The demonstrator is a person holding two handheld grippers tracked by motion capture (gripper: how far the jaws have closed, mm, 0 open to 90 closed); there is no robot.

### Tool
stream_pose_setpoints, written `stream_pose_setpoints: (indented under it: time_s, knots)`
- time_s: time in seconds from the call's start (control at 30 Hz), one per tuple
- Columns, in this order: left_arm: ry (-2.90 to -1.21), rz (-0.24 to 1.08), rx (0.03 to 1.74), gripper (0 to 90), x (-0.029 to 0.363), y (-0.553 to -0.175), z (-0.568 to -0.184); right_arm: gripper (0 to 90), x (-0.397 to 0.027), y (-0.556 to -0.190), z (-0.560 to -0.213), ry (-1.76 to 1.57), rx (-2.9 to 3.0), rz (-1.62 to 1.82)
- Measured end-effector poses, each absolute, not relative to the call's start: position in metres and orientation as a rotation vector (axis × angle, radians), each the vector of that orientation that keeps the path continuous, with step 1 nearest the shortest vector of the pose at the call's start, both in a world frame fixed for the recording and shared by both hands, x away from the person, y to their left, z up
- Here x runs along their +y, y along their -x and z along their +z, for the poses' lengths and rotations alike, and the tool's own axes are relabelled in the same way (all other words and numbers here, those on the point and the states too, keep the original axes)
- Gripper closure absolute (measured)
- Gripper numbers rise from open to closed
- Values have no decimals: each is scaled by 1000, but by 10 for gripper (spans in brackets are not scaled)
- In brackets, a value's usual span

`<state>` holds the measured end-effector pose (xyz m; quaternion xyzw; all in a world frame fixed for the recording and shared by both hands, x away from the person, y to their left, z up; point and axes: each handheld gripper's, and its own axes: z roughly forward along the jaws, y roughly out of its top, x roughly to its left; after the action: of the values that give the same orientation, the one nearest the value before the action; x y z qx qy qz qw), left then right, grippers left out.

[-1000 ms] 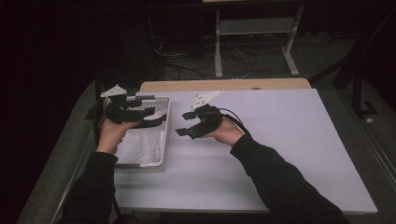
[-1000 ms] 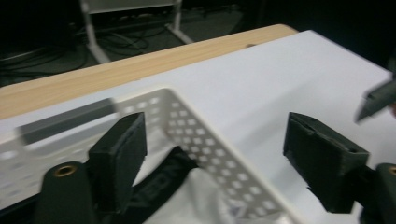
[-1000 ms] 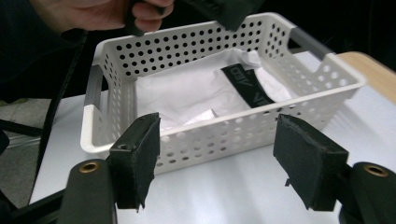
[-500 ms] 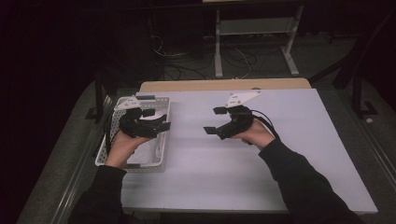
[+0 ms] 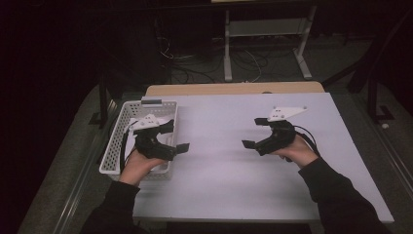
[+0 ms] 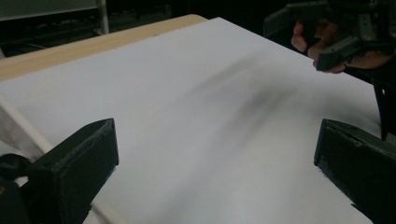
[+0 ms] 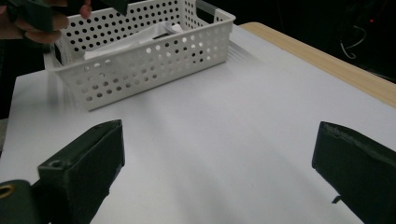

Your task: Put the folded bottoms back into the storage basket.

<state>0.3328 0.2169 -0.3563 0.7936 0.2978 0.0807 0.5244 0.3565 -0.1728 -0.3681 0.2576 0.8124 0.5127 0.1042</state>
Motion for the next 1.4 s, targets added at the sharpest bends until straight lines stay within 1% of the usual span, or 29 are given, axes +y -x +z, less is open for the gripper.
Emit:
stream_pose_setpoints:
  time_s: [0.23,0.5,0.7,0.97,1.4]
  knots:
    - [-1901,198,645,0,206,-311,-365,21,-206,-338,-371,-813,2348,1511]
    - [-1882,194,608,0,208,-301,-369,22,-237,-318,-381,-874,2321,1507]
    - [-1878,184,613,0,212,-298,-375,23,-256,-301,-389,-907,2300,1511]
    - [-1873,167,601,0,212,-299,-379,23,-271,-280,-404,-927,2296,1493]
    - [-1887,147,585,0,209,-299,-383,23,-280,-274,-415,-933,2327,1435]
